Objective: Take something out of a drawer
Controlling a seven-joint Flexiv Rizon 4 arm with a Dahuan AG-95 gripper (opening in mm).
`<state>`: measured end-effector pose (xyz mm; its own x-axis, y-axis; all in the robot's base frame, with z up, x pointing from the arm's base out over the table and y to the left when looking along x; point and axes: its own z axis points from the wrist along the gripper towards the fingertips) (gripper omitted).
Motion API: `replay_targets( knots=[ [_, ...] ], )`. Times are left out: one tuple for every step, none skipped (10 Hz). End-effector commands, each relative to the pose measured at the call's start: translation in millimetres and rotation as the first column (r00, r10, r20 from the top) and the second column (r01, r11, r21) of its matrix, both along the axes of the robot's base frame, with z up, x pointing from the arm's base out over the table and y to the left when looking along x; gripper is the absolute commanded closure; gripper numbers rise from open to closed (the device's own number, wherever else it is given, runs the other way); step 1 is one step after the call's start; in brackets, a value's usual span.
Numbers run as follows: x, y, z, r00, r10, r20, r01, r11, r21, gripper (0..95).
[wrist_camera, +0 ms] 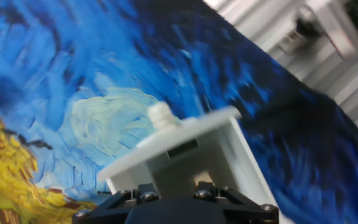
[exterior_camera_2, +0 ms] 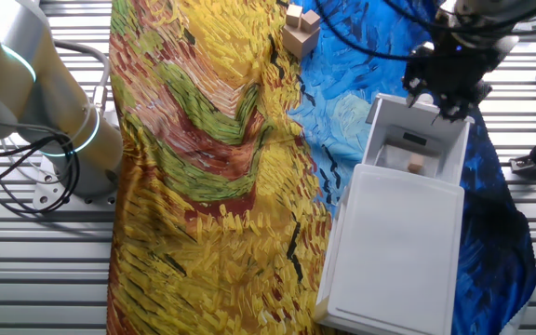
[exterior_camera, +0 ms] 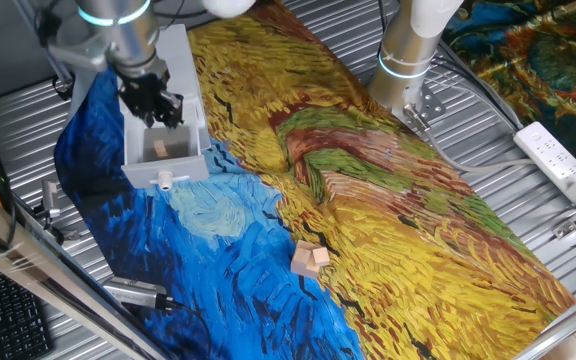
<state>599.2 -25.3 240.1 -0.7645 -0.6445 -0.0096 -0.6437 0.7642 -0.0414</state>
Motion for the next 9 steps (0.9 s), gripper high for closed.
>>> replay_targets(
  knots=[
    [-2.0, -9.2, 4.0, 0.993, -0.112, 0.047, 0.112, 0.994, 0.011, 57.0],
    [-1.8, -9.4, 3.9, 0.991, -0.124, 0.040, 0.124, 0.992, 0.008, 57.0],
    [-1.4, -9.3, 3.6, 0.992, -0.123, 0.034, 0.123, 0.992, 0.011, 57.0],
    [-1.6, -9.1, 3.7, 0.992, -0.123, 0.036, 0.122, 0.992, 0.024, 57.0],
    [-1.9, -8.8, 3.9, 0.990, -0.139, 0.035, 0.138, 0.990, 0.039, 57.0],
    [-1.9, -8.8, 3.9, 0.986, -0.163, 0.036, 0.162, 0.986, 0.046, 57.0],
    [-2.0, -8.9, 3.9, 0.980, -0.195, 0.035, 0.193, 0.980, 0.052, 57.0],
    [-2.6, -8.9, 4.1, 0.975, -0.219, 0.029, 0.218, 0.975, 0.048, 57.0],
    [-5.3, -9.9, 4.7, 0.964, -0.264, 0.023, 0.263, 0.964, 0.048, 57.0]
  ],
)
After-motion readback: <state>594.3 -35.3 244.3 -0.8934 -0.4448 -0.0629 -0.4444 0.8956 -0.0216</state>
